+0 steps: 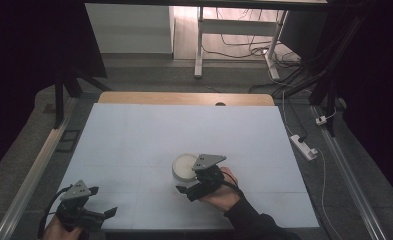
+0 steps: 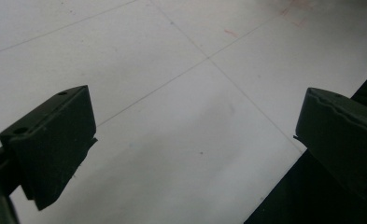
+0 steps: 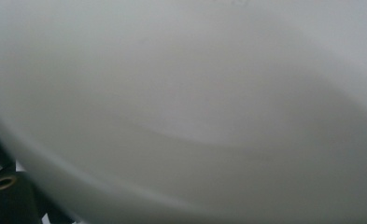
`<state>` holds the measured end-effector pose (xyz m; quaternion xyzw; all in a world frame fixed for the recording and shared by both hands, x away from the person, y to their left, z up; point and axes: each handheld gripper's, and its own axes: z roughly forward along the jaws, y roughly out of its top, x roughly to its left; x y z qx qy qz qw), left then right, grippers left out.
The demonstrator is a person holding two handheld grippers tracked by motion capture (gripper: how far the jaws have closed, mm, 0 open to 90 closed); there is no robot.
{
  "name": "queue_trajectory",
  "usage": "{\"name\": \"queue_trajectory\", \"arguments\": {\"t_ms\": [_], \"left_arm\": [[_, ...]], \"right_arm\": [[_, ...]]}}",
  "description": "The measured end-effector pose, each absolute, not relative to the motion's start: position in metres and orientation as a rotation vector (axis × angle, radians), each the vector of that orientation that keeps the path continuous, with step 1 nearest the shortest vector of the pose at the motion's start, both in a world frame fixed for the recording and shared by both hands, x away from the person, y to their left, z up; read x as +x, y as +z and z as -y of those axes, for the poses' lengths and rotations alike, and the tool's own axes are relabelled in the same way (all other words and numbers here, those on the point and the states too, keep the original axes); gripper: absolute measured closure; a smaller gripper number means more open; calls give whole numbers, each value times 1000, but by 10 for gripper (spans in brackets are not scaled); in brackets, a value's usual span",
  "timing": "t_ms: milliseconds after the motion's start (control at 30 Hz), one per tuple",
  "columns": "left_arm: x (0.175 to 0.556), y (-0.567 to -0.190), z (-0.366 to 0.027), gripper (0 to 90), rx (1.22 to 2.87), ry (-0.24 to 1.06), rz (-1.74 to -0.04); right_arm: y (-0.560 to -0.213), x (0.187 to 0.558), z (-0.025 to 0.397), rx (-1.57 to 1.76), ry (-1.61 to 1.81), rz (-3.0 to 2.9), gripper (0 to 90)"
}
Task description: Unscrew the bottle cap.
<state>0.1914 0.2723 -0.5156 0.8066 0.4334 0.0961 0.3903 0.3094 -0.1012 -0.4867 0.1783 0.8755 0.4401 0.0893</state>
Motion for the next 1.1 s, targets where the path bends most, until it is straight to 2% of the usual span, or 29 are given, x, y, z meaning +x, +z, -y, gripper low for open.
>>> {"name": "queue_trajectory", "arguments": {"t_ms": [567,700,1100], "left_arm": [[211,-501,-245,0,2061,232,-938],[219,-497,-241,0,2094,282,-904],[239,-481,-227,0,2039,251,-821]], "right_arm": [[-487,310,102,524,1312,-2613,66],[-486,310,102,513,1313,-2610,66],[-485,310,102,506,1315,-2609,66]]}}
